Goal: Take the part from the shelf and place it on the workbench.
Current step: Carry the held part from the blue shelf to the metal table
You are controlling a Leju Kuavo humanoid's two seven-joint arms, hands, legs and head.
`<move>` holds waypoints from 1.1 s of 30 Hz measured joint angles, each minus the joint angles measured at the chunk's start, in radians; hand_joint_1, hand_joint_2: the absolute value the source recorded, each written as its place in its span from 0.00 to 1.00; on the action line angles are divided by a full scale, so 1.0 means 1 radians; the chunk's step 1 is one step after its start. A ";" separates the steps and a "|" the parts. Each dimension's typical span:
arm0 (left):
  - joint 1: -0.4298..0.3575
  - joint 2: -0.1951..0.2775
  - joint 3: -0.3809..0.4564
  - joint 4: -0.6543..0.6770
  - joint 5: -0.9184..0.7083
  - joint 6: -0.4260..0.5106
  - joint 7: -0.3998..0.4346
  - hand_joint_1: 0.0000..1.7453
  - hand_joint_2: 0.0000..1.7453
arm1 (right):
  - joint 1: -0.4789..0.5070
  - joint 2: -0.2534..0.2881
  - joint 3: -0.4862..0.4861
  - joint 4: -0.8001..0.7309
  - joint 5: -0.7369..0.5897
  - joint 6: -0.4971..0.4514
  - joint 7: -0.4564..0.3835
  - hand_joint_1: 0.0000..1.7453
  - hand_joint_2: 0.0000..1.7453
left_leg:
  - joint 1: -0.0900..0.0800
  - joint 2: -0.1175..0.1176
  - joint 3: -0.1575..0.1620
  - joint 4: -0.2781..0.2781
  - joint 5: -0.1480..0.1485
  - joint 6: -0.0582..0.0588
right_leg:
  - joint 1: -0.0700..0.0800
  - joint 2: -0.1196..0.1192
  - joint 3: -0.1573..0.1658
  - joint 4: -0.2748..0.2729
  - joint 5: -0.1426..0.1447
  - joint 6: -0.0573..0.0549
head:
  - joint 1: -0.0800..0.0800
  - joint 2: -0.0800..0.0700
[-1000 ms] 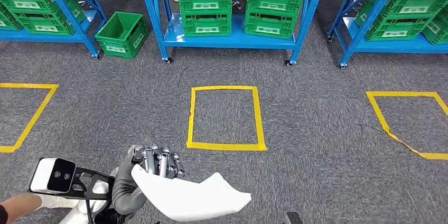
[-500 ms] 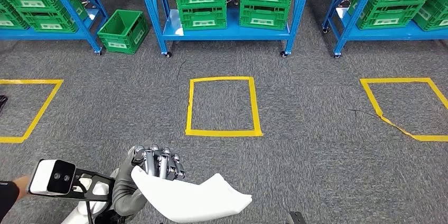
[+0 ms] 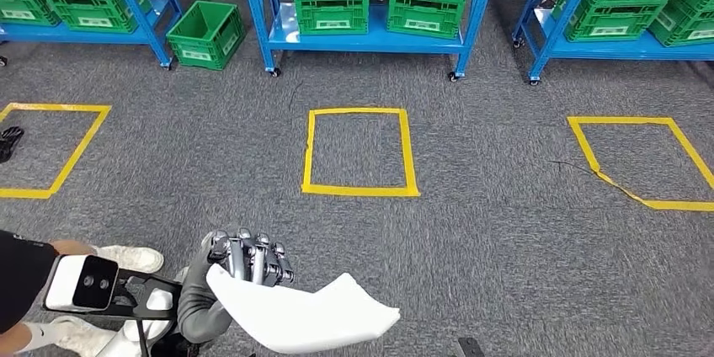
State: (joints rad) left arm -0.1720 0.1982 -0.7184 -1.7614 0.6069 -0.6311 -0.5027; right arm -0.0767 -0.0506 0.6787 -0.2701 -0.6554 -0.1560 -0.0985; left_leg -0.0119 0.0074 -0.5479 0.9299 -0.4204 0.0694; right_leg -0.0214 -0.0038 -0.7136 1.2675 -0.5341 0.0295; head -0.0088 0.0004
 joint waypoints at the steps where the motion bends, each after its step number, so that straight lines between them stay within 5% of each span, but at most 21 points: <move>1: 0.000 0.000 0.000 0.000 0.000 0.000 0.000 1.00 1.00 | 0.000 -0.001 0.000 0.000 0.000 0.000 0.000 0.00 0.00 | 0.000 0.000 -0.022 0.004 0.014 -0.003 | -0.002 0.000 0.011 0.026 0.028 0.017 | 0.000 0.000; 3: 0.001 0.000 0.000 0.000 -0.002 0.002 0.000 1.00 1.00 | -0.001 -0.004 0.000 0.000 0.000 0.000 0.000 0.00 0.00 | 0.002 0.001 -0.069 0.024 0.037 -0.013 | -0.009 0.000 0.083 -0.027 0.081 0.041 | 0.000 0.000; 4: 0.000 0.000 0.000 0.000 -0.003 0.003 0.000 1.00 1.00 | -0.002 -0.004 0.000 0.000 0.001 0.000 0.000 0.00 0.00 | 0.002 0.001 -0.089 0.039 0.043 -0.019 | -0.009 0.001 0.145 -0.106 0.068 0.039 | 0.000 0.000; 6: 0.000 0.000 0.001 0.000 -0.007 0.005 0.000 1.00 1.00 | -0.006 -0.006 0.000 0.000 0.006 0.002 0.000 0.00 0.00 | 0.000 0.002 -0.117 0.066 0.054 -0.030 | -0.005 0.002 0.237 -0.247 0.002 0.015 | -0.002 0.000; 7: 0.000 0.000 0.001 -0.001 -0.008 0.007 0.000 1.00 1.00 | -0.007 -0.007 0.000 0.000 0.009 0.004 0.000 0.00 0.00 | 0.000 0.003 -0.124 0.072 0.060 -0.035 | -0.001 0.002 0.256 -0.283 -0.021 0.003 | -0.002 0.000; 10: 0.000 -0.001 0.001 -0.001 -0.010 0.015 0.001 1.00 1.00 | -0.004 -0.010 0.000 0.000 0.014 0.017 0.005 0.00 0.00 | 0.011 0.001 -0.136 0.092 0.045 -0.053 | -0.005 0.000 0.242 -0.288 -0.009 -0.023 | -0.003 0.000; 13: 0.000 0.000 0.001 -0.001 -0.010 0.020 0.001 1.00 1.00 | -0.004 -0.015 0.000 0.000 0.016 0.026 0.007 0.00 0.00 | 0.020 -0.003 -0.183 0.246 -0.085 -0.074 | -0.005 -0.003 0.221 -0.287 0.016 -0.035 | -0.004 0.000; 15: 0.001 0.000 0.001 -0.001 -0.010 0.021 0.001 1.00 1.00 | -0.003 -0.017 0.001 0.001 0.019 0.029 0.008 0.00 0.00 | 0.024 -0.003 -0.203 0.350 -0.125 -0.080 | -0.002 -0.003 0.206 -0.286 0.031 -0.033 | -0.005 0.000; 17: 0.000 0.000 0.000 -0.001 -0.010 0.023 0.001 1.00 1.00 | -0.001 -0.018 0.001 0.001 0.023 0.030 0.008 0.00 0.00 | 0.024 -0.004 -0.153 0.311 -0.094 -0.074 | 0.001 -0.002 0.196 -0.285 0.040 -0.029 | -0.005 0.000; 19: 0.000 0.000 0.001 -0.002 -0.010 0.025 0.001 1.00 1.00 | -0.002 -0.016 0.002 0.001 0.027 0.031 0.008 0.00 0.00 | 0.019 -0.006 -0.053 0.168 -0.053 -0.052 | 0.004 -0.001 0.193 -0.285 0.046 -0.024 | -0.004 0.000; 21: -0.002 0.000 0.001 -0.005 -0.010 0.025 0.001 1.00 1.00 | -0.005 -0.015 0.003 0.001 0.032 0.031 0.009 0.00 0.00 | 0.009 -0.008 0.003 0.075 -0.044 -0.031 | 0.001 -0.002 0.189 -0.286 0.052 -0.014 | -0.003 0.000; 25: -0.003 -0.001 0.002 -0.012 -0.010 0.026 0.000 1.00 1.00 | -0.008 -0.015 0.007 0.001 0.042 0.035 0.010 0.00 0.00 | 0.003 -0.009 0.014 0.028 -0.024 -0.009 | 0.000 -0.008 0.178 -0.278 0.049 0.000 | -0.002 0.000; 28: -0.004 -0.002 0.001 -0.014 -0.010 0.028 -0.002 1.00 1.00 | -0.010 -0.020 0.010 0.001 0.049 0.037 0.012 0.00 0.00 | 0.007 -0.018 0.012 0.006 -0.004 -0.001 | 0.001 -0.002 0.103 -0.123 -0.028 -0.010 | -0.001 0.000; 30: -0.001 -0.002 0.000 -0.014 -0.010 0.031 -0.002 1.00 1.00 | -0.009 -0.025 0.011 0.002 0.052 0.038 0.014 0.00 0.00 | 0.007 -0.030 0.001 0.011 0.000 -0.003 | -0.002 -0.001 0.053 -0.015 -0.064 -0.004 | -0.001 0.000; 31: 0.000 -0.002 0.000 -0.014 -0.011 0.032 -0.003 1.00 1.00 | -0.008 -0.027 0.012 0.002 0.053 0.038 0.015 0.00 0.00 | 0.007 -0.038 -0.005 0.015 0.001 -0.005 | -0.004 0.000 0.052 -0.010 -0.060 0.005 | -0.001 0.000; 33: 0.001 -0.002 0.000 -0.014 -0.015 0.035 -0.005 1.00 1.00 | -0.008 -0.031 0.013 0.003 0.058 0.039 0.016 0.00 0.00 | 0.009 -0.055 -0.017 0.033 -0.001 -0.009 | -0.011 0.010 0.107 -0.117 -0.012 0.028 | -0.001 0.000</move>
State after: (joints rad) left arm -0.1712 0.1957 -0.7187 -1.7758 0.5919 -0.5957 -0.5080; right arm -0.0849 -0.0811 0.6919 -0.2674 -0.5972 -0.1169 -0.0828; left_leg -0.0025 -0.0480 -0.5646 0.9631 -0.4213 0.0599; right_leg -0.0322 0.0057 -0.6062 1.1507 -0.5463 0.0571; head -0.0094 0.0004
